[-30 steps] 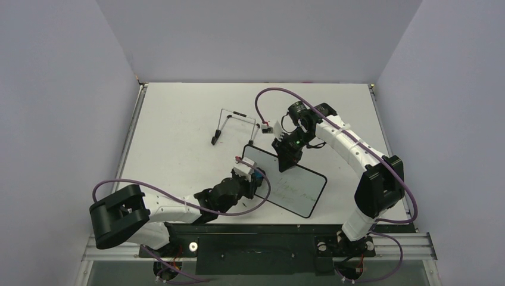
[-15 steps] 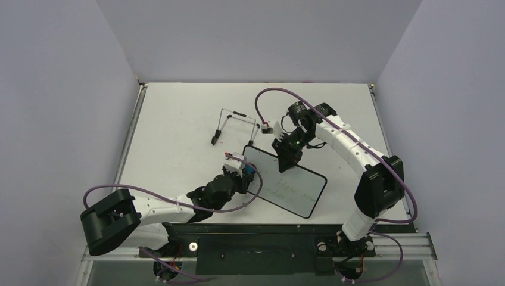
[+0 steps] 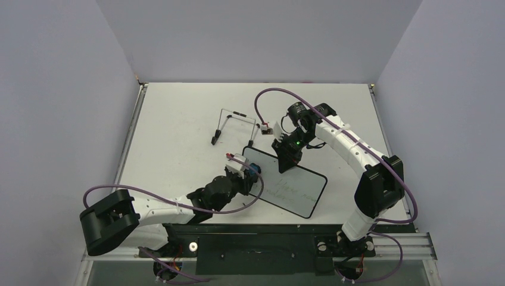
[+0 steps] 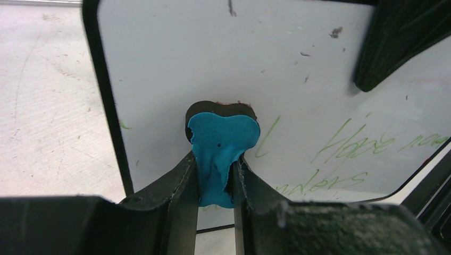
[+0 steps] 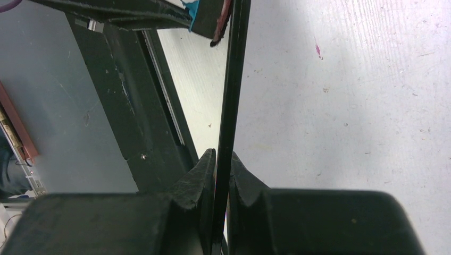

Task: Erase the whiteboard
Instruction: Erase the whiteboard at the whiteboard stand.

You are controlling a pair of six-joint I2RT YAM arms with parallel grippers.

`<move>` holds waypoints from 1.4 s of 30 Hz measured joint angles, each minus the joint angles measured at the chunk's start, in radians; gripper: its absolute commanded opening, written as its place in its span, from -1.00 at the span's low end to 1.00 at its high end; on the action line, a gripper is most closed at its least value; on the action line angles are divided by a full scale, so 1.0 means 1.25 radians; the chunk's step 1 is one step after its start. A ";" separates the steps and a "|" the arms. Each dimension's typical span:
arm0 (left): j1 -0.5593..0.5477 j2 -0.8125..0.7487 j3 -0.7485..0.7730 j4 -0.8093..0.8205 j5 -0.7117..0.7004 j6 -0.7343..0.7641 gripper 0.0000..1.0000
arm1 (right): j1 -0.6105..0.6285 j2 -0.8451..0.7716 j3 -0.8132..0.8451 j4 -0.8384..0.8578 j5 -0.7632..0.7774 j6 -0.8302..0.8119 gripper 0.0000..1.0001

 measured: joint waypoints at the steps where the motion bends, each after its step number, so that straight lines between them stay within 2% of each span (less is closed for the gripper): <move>1: 0.005 -0.004 -0.002 0.001 0.000 -0.003 -1.00 | 0.000 0.000 0.000 0.000 0.000 0.000 -1.00; 22: 0.034 0.013 -0.005 0.032 0.037 -0.038 -1.00 | -0.002 0.000 0.000 -0.002 0.005 0.002 -1.00; 29: -0.040 0.097 0.068 0.018 -0.014 -0.036 -1.00 | -0.011 0.000 0.000 0.001 0.009 0.005 -1.00; 34: -0.054 0.102 0.085 -0.010 -0.060 -0.055 -1.00 | -0.013 0.000 0.000 0.007 0.009 0.005 -1.00; 42: 0.011 0.009 0.043 -0.083 -0.118 -0.096 -1.00 | -0.009 0.000 0.000 0.018 0.005 0.011 -1.00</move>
